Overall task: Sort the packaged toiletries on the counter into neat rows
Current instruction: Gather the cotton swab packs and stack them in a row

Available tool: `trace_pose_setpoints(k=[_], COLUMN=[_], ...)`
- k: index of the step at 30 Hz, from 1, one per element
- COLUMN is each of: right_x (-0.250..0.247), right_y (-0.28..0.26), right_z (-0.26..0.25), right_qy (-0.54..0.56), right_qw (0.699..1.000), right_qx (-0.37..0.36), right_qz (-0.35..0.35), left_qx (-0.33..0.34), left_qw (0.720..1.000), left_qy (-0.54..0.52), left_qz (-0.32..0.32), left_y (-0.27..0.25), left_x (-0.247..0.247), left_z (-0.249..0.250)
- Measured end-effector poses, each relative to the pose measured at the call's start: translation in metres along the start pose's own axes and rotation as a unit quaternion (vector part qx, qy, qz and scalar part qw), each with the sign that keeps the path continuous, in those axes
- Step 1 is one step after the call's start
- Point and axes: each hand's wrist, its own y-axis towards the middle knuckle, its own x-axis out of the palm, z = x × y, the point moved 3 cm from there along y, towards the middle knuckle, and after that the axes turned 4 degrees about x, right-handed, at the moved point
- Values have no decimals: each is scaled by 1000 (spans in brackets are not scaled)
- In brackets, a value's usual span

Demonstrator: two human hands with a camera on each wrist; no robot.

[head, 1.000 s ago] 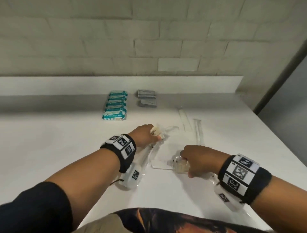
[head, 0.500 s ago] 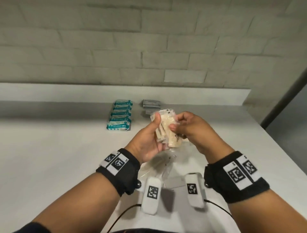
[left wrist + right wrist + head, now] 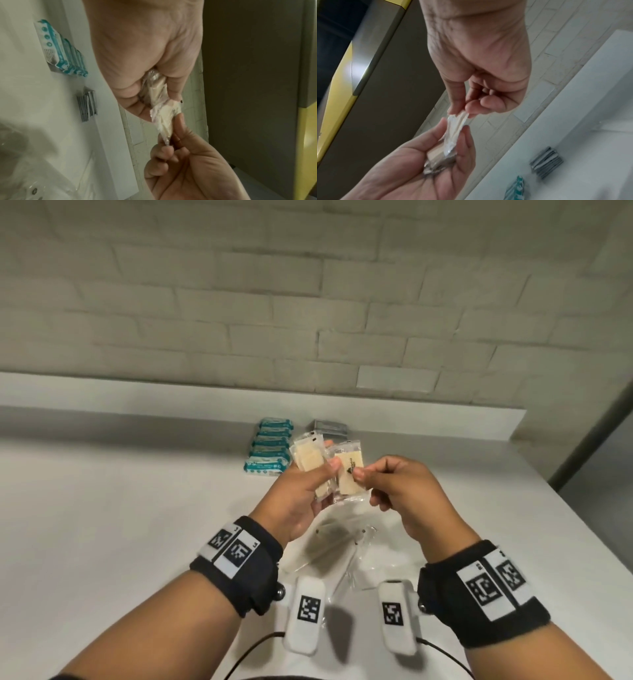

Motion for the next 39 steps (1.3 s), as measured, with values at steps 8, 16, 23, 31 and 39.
trace_pose_setpoints(k=[8, 16, 23, 31, 39], right_x=[6, 18, 12, 15, 32], right_y=[-6, -14, -8, 8, 37], right_z=[-7, -14, -9, -26, -29], right_qy=[48, 67, -10, -135, -451], right_qw=[999, 996, 1000, 989, 887], right_qx=[14, -4, -13, -44, -100], right_qz=[-13, -54, -11, -48, -2], left_qx=[-11, 34, 60, 44, 5], left_qw=[999, 991, 983, 955, 974], left_qy=[44, 129, 153, 288, 207], left_qz=[-17, 26, 79, 53, 93], left_y=[-7, -4, -3, -4, -16], left_x=[0, 1, -7, -24, -60], left_z=[7, 11, 12, 15, 18])
